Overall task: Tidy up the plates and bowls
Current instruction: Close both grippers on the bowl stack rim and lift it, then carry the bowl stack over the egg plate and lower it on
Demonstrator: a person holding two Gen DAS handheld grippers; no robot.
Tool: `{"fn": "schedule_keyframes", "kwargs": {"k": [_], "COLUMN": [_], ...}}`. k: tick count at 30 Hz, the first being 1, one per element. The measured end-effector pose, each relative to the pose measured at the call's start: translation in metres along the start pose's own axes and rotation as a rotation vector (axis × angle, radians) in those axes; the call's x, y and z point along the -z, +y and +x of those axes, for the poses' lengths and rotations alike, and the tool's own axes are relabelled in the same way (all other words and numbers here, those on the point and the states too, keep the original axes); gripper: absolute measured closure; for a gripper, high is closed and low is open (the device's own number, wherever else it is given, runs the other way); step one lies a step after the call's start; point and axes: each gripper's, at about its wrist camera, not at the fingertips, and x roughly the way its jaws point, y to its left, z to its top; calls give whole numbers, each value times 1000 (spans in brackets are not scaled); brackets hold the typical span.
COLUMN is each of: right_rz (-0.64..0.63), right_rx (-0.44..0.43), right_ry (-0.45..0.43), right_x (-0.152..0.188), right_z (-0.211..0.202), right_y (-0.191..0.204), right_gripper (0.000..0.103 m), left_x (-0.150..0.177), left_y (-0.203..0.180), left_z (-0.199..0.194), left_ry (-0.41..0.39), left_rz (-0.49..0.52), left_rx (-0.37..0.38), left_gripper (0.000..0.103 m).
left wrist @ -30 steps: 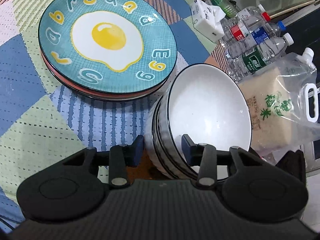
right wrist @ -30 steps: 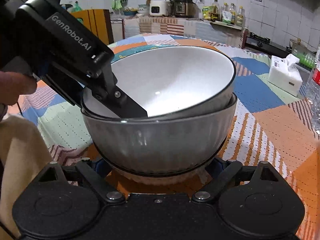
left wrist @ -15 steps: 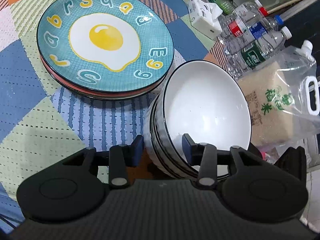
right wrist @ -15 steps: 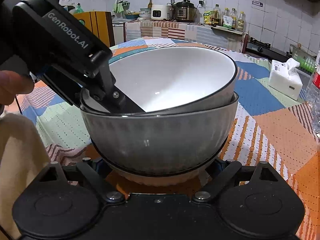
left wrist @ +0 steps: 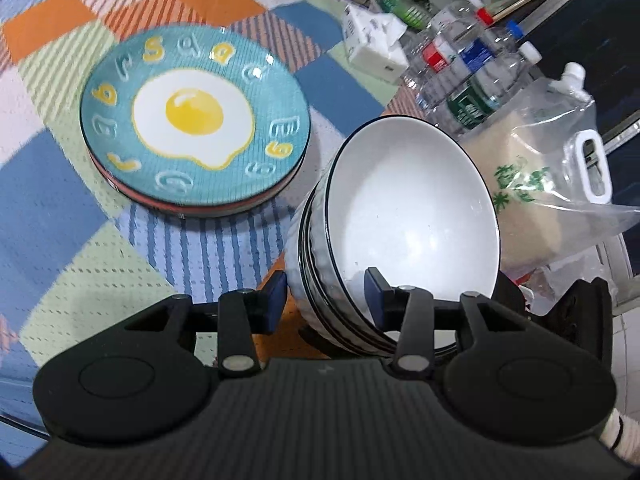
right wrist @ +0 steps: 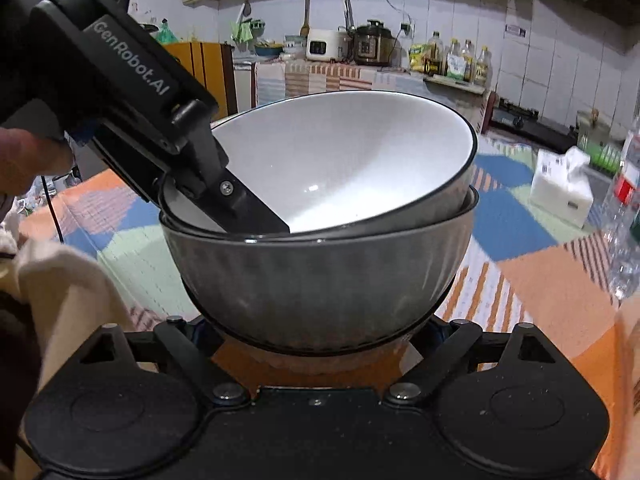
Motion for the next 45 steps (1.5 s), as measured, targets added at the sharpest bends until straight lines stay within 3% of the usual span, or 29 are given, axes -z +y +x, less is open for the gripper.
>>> {"fn": "schedule_keyframes", "kwargs": {"k": [10,20,29,34,45], "right_rz": [-61,-91,-2,-35,-69], "right_rx": [9,-57,-89,-68,-1], "right_ry": [-76,-78,-12,32,72], "right_x": [-50,-102,-113,-111,-109], "right_z": [-4,49,106,131,138], "right_y": [6,-6,-7,-9,-14], "right_gripper": [9,10,10,10,10], "left_x": [-31,-77,-100,-107,-113], "left_y": [2,36,81,98,100], "left_z": [-46,-51,-23,-3,17], "left_ry": [-87,-118,-106,-95,-92], "left_rz": [20,-35,-102,-143,-129], "left_rx": [-18,-110,-157,-146,-136], "left_gripper": [63,63,63,63,63]}}
